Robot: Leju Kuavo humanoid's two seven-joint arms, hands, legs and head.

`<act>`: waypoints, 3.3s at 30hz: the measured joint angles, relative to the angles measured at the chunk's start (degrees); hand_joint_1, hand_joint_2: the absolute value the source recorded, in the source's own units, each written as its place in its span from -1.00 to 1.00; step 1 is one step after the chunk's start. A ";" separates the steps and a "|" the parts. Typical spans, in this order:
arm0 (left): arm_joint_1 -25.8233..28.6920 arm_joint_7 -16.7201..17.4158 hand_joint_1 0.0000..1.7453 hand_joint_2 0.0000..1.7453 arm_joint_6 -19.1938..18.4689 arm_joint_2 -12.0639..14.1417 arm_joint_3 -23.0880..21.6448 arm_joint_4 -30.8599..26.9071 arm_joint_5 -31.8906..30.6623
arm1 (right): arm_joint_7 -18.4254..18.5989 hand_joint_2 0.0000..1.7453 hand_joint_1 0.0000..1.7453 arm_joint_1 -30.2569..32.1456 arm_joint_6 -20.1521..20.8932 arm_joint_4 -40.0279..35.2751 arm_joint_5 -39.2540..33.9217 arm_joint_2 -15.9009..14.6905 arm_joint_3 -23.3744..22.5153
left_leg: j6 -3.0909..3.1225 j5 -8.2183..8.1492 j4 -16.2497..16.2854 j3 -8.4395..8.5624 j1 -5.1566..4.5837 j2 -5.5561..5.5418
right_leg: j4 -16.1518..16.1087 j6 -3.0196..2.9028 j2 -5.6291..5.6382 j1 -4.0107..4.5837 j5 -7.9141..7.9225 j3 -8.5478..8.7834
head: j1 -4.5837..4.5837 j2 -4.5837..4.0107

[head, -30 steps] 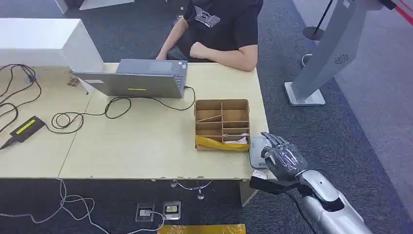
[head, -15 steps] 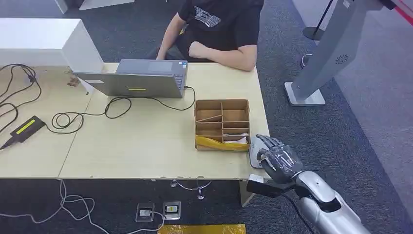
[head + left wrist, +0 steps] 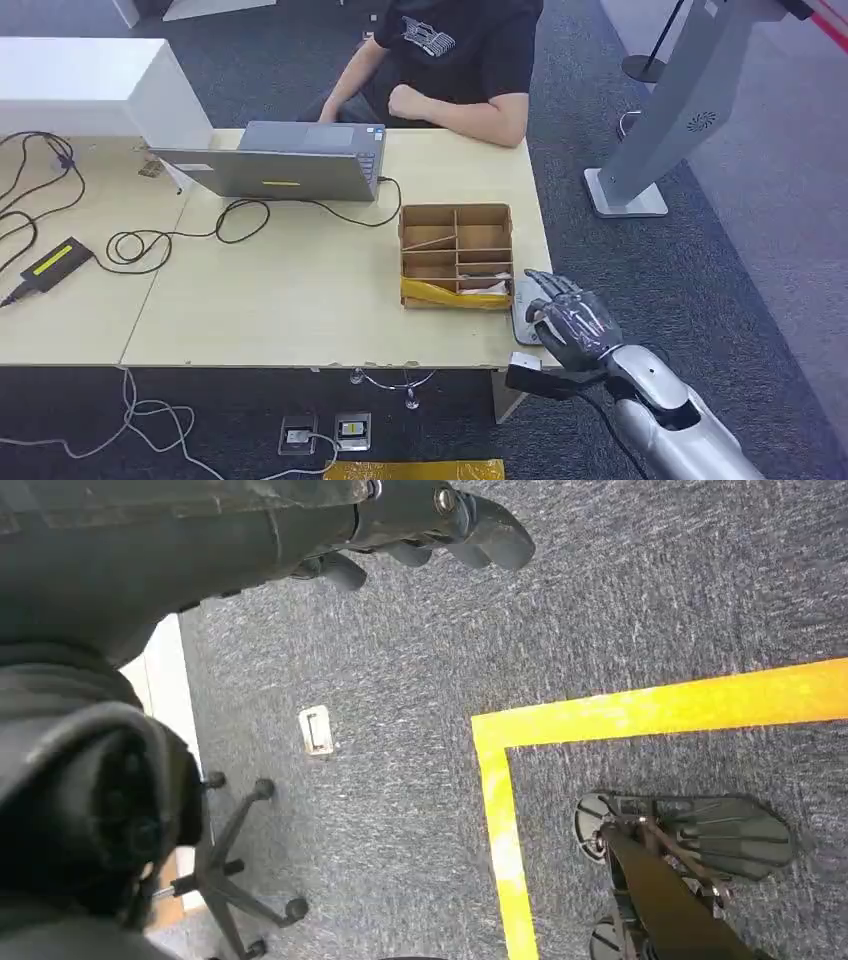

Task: Pass the card to the sensor for recognition and then transmit it.

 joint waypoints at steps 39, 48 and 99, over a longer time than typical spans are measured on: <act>-0.29 -0.74 -1.00 -1.00 -0.83 -0.98 0.02 0.00 0.42 | -1.14 1.00 1.00 -27.53 0.76 -1.09 21.16 0.79 -9.27 | -0.04 0.16 0.01 -0.14 -0.06 -0.05 | 0.11 0.03 -0.09 -0.06 0.11 -0.13 | 0.00 0.00; -0.31 -1.31 -1.00 -1.00 -1.09 -1.40 0.00 0.00 0.13 | -2.95 1.00 1.00 -30.83 0.24 3.02 20.61 4.88 -9.22 | -0.03 0.16 0.01 -0.18 -0.06 -0.12 | 0.10 0.03 -0.15 -0.05 0.10 -0.12 | 0.04 0.00; -0.31 -2.93 -1.00 -1.00 -2.32 -1.66 -2.47 0.00 -2.16 | 0.59 1.00 -1.00 -23.06 -6.56 13.44 20.15 12.96 -6.88 | -0.04 0.16 0.01 -0.15 -0.05 -0.10 | 0.09 0.02 -0.10 -0.05 0.10 -0.16 | 0.02 0.00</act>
